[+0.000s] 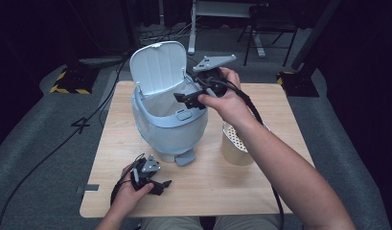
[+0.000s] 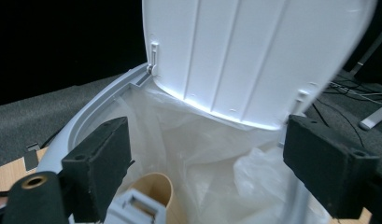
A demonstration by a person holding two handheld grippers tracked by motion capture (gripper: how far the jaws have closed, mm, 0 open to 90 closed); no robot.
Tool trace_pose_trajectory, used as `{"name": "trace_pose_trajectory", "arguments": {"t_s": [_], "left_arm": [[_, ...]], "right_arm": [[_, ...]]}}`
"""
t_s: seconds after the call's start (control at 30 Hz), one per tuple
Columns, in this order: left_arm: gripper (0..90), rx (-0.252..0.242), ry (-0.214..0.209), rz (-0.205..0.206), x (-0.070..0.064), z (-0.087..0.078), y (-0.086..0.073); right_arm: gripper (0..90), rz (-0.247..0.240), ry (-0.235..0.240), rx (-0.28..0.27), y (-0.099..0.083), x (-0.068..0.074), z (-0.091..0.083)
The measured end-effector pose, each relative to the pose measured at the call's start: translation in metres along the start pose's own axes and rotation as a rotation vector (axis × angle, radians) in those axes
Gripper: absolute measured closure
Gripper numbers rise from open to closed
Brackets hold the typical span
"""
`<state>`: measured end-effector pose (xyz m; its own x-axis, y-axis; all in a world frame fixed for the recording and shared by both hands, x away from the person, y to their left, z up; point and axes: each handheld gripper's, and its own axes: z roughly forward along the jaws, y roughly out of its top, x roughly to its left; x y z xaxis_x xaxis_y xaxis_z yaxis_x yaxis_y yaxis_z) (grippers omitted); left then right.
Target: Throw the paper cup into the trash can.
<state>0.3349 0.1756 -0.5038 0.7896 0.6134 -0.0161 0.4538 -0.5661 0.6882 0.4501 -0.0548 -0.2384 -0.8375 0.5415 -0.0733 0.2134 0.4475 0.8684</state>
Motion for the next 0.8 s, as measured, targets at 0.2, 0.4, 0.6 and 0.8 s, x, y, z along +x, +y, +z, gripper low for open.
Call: {"name": "trace_pose_trajectory", "arguments": {"t_s": [0.2, 0.4, 0.6, 0.8], "left_arm": [[14.5, 0.001, 0.001, -0.003, 0.001, -0.001, -0.001], [14.5, 0.001, 0.003, -0.004, 0.002, -0.001, -0.001], [14.4, 0.001, 0.002, -0.008, 0.001, -0.001, -0.001], [14.5, 0.001, 0.002, -0.007, 0.001, -0.001, -0.001]], "right_arm": [[15.4, 0.022, -0.007, -0.008, -0.017, -0.011, -0.034], [15.4, 0.029, -0.049, 0.006, -0.041, -0.023, -0.071], [15.4, 0.037, -0.093, 0.043, -0.068, -0.035, -0.105], [15.4, 0.067, -0.111, 0.052, -0.097, -0.041, -0.131]]}}
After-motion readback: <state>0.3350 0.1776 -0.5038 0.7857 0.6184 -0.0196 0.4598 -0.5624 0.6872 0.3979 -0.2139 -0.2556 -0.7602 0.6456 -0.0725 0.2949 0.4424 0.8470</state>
